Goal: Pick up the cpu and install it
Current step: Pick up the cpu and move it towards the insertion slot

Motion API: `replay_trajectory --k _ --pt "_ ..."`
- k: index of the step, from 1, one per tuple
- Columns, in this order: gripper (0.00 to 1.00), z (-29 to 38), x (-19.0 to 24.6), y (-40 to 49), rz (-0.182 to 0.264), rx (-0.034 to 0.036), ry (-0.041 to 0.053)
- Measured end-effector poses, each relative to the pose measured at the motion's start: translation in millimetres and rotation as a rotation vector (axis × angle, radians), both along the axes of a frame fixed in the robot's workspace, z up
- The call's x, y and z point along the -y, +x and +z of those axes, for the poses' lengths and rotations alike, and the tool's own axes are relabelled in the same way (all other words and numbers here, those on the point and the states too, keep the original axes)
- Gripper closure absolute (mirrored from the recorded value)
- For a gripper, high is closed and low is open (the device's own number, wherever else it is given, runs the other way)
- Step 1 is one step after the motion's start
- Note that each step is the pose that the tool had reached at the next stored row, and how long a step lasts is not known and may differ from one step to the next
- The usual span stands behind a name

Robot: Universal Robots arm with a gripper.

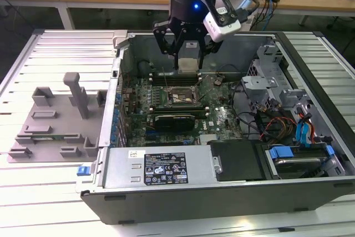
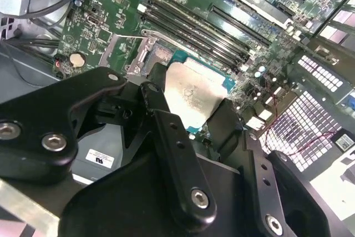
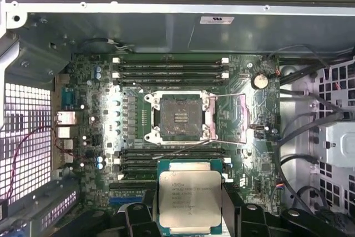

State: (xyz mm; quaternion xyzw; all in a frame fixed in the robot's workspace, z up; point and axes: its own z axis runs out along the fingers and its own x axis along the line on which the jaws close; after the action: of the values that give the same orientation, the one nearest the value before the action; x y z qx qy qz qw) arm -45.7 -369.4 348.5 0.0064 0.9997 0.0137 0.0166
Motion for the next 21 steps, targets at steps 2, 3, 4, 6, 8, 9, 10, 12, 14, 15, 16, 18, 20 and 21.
replay_trajectory --k 2,3,4,6,8,9,10,12,14,15,16,18,20,21 --pt "0.46 -2.5 -3.6 -1.4 0.000 0.0000 0.0001" --pt "0.46 -3.4 -5.0 -2.0 0.000 0.0000 0.0001" --pt "0.46 -4.8 -7.1 -2.7 0.000 0.0000 0.0001" --pt "0.46 -7.6 -9.5 -3.8 0.000 0.0000 0.0000" --pt "0.46 -9.4 -10.9 -4.3 0.000 0.0000 0.0001" --pt "0.46 -10.3 -11.6 -4.6 0.000 0.0000 0.0000" --pt "0.46 -11.2 -12.2 -4.9 0.000 0.0001 0.0001" --pt "0.46 -13.8 -14.6 -5.5 0.000 0.0000 0.0001" --pt "0.46 -16.2 -17.2 -6.0 0.000 -0.0001 0.0000" --pt "0.46 -16.9 -18.6 -6.1 0.000 0.0000 0.0001" --pt "0.46 -17.4 -19.8 -6.3 0.000 0.0000 0.0000" --pt "0.46 -18.6 -22.6 -6.5 0.000 0.0000 0.0002" --pt "0.46 -20.3 -27.6 -6.9 0.000 0.0000 0.0001" --pt "0.46 -20.8 -29.0 -6.9 0.000 0.0000 0.0000"
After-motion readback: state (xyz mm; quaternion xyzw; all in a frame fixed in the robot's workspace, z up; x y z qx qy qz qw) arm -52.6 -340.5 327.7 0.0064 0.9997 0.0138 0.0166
